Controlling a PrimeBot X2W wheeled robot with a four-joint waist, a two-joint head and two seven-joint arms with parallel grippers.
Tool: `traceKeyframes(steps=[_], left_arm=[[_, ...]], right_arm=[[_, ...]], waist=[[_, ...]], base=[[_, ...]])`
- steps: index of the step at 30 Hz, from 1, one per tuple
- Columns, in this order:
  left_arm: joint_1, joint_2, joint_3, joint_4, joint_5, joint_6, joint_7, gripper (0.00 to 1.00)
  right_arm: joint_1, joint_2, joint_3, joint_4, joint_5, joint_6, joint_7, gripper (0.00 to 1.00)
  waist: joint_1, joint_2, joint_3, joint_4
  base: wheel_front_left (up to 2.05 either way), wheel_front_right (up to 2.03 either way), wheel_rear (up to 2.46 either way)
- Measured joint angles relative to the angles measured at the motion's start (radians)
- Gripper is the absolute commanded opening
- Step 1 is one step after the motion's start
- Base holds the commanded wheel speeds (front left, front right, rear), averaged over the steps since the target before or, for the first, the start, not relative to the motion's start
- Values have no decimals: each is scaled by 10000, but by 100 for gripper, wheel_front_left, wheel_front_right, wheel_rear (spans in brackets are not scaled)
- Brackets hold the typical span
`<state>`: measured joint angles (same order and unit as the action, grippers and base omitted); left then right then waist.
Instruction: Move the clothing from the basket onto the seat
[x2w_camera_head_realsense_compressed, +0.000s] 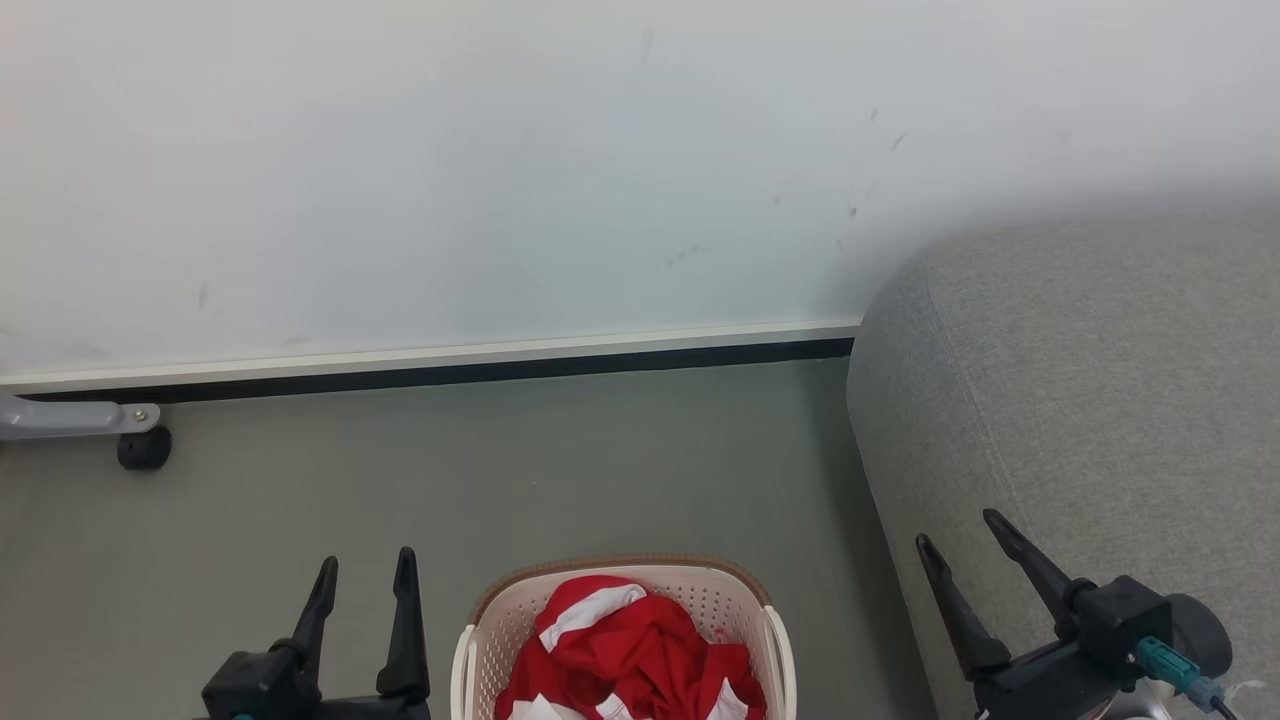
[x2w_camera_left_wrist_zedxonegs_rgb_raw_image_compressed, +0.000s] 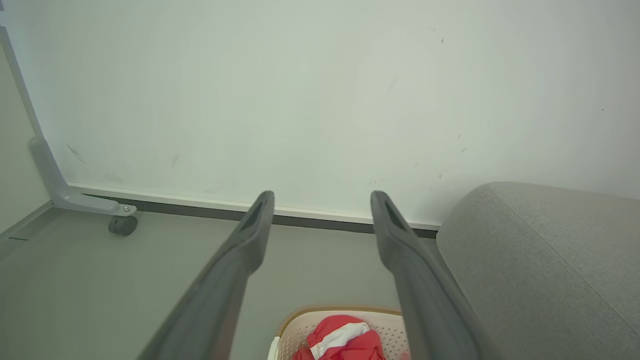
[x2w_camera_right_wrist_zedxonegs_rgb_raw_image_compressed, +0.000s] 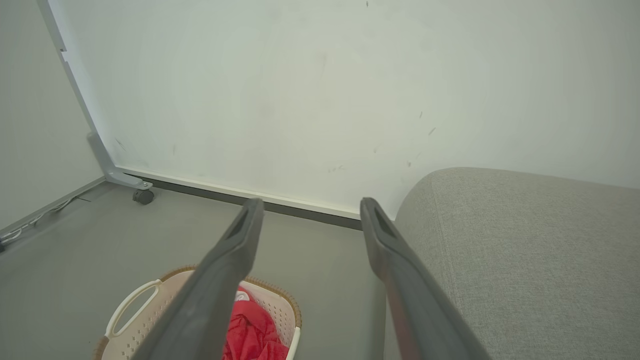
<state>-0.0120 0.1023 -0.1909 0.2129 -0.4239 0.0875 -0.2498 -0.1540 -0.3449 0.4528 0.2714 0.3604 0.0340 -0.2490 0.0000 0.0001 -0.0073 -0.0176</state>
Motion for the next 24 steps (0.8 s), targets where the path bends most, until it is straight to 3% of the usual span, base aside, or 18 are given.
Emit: traceKeyframes(steps=[10,24], left_arm=[[23,-6,38,-33,2,-82,0,100],[-209,-15,-33,-372,50,-96,0,100]], right_arm=[[19,38,-2,-38,-2,-6,-2,100],[-86,192,-142,-437,-119,-295,-4,100]], waist=[[0,-1,99,2],[0,0,1052,30]], base=[[0,0,0],[0,0,0]])
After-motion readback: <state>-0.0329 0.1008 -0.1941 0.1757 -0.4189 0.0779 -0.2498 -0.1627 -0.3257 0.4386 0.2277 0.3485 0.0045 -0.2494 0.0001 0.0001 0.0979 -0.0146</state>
